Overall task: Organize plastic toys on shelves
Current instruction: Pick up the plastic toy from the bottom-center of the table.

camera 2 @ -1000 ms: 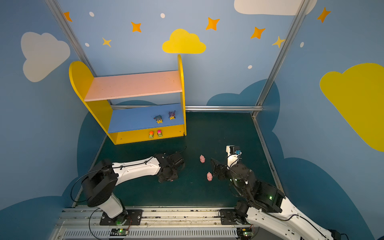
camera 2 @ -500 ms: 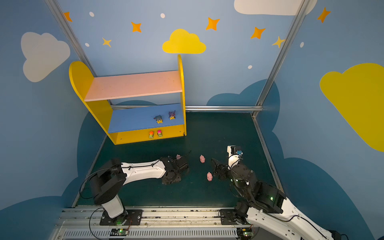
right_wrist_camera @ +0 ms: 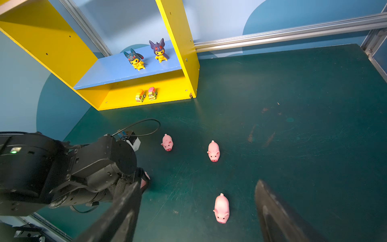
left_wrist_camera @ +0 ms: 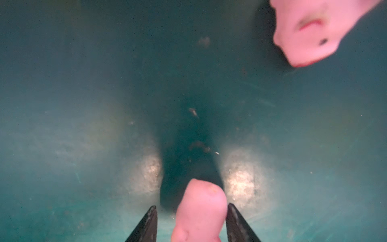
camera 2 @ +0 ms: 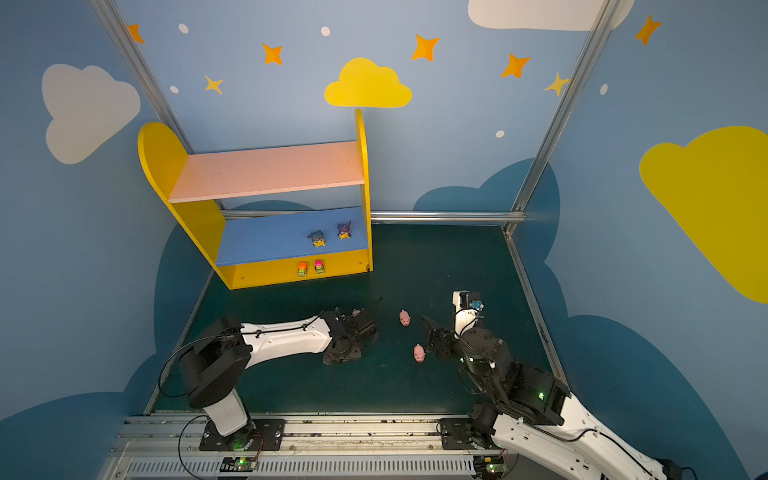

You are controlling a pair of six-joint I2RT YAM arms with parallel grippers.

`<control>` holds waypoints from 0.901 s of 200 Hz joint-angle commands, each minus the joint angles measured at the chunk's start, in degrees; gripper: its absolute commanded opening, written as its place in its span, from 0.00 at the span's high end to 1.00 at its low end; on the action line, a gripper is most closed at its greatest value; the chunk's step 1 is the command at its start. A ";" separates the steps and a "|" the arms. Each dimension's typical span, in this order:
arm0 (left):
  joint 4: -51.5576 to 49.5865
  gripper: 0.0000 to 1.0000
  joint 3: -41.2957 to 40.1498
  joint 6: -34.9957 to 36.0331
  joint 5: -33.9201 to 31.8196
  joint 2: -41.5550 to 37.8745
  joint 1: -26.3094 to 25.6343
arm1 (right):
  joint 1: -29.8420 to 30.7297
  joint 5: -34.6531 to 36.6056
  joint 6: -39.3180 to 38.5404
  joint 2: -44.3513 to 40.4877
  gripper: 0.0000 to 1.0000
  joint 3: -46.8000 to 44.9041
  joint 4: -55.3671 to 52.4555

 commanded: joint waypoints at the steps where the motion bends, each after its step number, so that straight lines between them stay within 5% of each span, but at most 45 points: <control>1: -1.44 0.48 1.41 1.70 -1.02 1.55 0.73 | 0.10 0.11 0.03 0.89 0.16 0.48 0.48; 73: -2.64 0.78 3.15 3.64 0.40 3.37 0.78 | 0.08 1.01 0.20 0.63 0.16 0.92 0.14; 124: -12.09 0.78 4.50 7.44 -3.02 -4.64 3.60 | 0.08 0.34 -1.35 3.01 0.16 1.62 3.19; 180: -22.59 0.78 13.47 14.91 -9.32 -15.85 13.02 | -0.08 -1.16 -3.12 6.99 0.16 3.17 6.94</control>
